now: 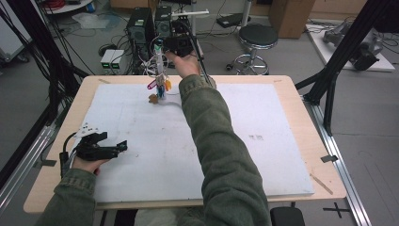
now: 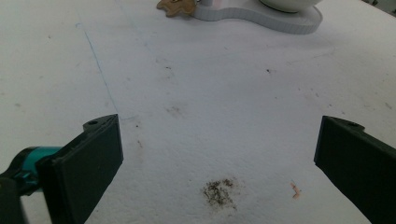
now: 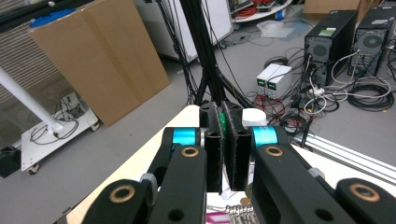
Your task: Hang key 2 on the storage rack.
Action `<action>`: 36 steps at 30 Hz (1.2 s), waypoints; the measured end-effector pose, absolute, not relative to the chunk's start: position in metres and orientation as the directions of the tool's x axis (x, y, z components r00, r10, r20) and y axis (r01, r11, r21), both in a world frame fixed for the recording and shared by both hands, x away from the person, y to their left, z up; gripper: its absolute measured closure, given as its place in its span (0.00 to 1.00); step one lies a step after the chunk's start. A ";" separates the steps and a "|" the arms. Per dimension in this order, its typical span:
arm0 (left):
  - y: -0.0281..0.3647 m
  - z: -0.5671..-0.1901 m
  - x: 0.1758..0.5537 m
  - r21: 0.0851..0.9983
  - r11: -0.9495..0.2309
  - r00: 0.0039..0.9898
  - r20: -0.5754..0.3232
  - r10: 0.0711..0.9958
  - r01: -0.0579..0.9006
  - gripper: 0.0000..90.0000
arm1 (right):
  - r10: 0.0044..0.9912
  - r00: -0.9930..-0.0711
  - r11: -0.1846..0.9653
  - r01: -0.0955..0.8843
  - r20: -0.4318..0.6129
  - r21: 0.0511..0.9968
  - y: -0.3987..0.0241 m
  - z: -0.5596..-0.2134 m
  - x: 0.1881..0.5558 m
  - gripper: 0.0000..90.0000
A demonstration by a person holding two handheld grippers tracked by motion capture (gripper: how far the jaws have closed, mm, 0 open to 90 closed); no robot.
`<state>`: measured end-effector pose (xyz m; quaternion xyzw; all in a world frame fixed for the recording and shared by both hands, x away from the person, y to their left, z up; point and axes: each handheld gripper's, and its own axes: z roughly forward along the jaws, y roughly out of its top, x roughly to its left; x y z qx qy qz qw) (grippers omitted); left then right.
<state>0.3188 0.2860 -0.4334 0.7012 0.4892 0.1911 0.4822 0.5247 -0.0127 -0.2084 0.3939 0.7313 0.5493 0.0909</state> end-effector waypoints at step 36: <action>0.286 -0.433 0.319 0.861 -0.069 0.452 -0.195 0.870 0.504 0.02 | 0.755 -0.624 0.226 0.537 0.203 0.813 -0.055 -0.230 0.517 0.01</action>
